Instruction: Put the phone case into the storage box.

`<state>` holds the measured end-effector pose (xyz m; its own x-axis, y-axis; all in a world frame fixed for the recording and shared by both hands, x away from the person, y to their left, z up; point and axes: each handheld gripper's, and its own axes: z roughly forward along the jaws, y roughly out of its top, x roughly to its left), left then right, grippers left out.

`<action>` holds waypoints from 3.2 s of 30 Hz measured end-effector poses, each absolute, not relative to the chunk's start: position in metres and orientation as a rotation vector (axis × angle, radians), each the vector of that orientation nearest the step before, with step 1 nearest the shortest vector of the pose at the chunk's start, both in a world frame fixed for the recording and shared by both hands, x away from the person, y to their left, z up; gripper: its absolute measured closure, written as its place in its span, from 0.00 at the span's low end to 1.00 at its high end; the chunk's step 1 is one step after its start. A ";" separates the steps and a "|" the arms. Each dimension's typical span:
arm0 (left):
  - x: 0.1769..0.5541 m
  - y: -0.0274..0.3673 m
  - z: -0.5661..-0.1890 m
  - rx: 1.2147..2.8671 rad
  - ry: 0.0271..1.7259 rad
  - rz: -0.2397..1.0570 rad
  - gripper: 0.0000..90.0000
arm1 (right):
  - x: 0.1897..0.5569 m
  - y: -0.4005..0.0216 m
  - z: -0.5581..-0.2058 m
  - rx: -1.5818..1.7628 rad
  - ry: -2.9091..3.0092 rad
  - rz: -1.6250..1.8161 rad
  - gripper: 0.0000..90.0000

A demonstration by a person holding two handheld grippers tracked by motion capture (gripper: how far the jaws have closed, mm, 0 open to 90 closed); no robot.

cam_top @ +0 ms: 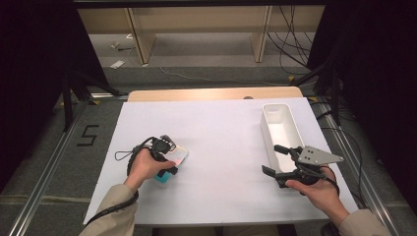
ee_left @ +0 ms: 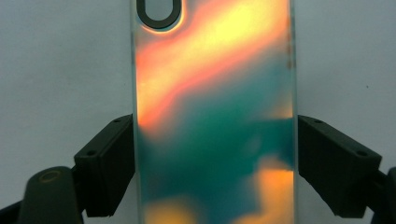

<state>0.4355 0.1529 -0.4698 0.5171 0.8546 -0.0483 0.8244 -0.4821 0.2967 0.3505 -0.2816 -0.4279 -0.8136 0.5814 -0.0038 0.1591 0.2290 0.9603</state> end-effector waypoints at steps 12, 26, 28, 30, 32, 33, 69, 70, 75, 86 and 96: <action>0.432 0.152 -0.462 2.438 1.379 0.184 0.19 | 0.350 -0.282 -0.427 0.685 2.146 1.609 0.18; 0.417 0.140 -0.441 2.328 1.270 0.298 0.19 | 0.351 -0.280 -0.426 0.696 2.131 1.624 0.18; 0.414 0.137 -0.439 2.311 1.251 0.319 0.19 | 0.351 -0.280 -0.425 0.702 2.127 1.629 0.18; 0.412 0.134 -0.437 2.289 1.232 0.337 0.19 | 0.352 -0.279 -0.424 0.703 2.124 1.635 0.18; 0.411 0.130 -0.435 2.270 1.215 0.344 0.19 | 0.353 -0.278 -0.423 0.709 2.123 1.646 0.18; 0.409 0.128 -0.434 2.256 1.204 0.349 0.19 | 0.353 -0.277 -0.423 0.712 2.118 1.654 0.18; 0.389 0.094 -0.425 2.125 1.034 0.438 0.19 | 0.387 -0.210 -0.412 0.772 2.101 1.757 0.18; 0.389 0.093 -0.425 2.127 1.030 0.439 0.19 | 0.388 -0.209 -0.412 0.773 2.103 1.755 0.18; 0.387 0.089 -0.424 2.125 1.015 0.440 0.19 | 0.394 -0.202 -0.410 0.779 2.095 1.759 0.18; 0.382 0.079 -0.422 2.109 0.987 0.449 0.19 | 0.406 -0.186 -0.409 0.798 2.100 1.756 0.18; 0.378 0.064 -0.424 2.106 0.950 0.435 0.19 | 0.413 -0.180 -0.412 0.822 2.120 1.745 0.18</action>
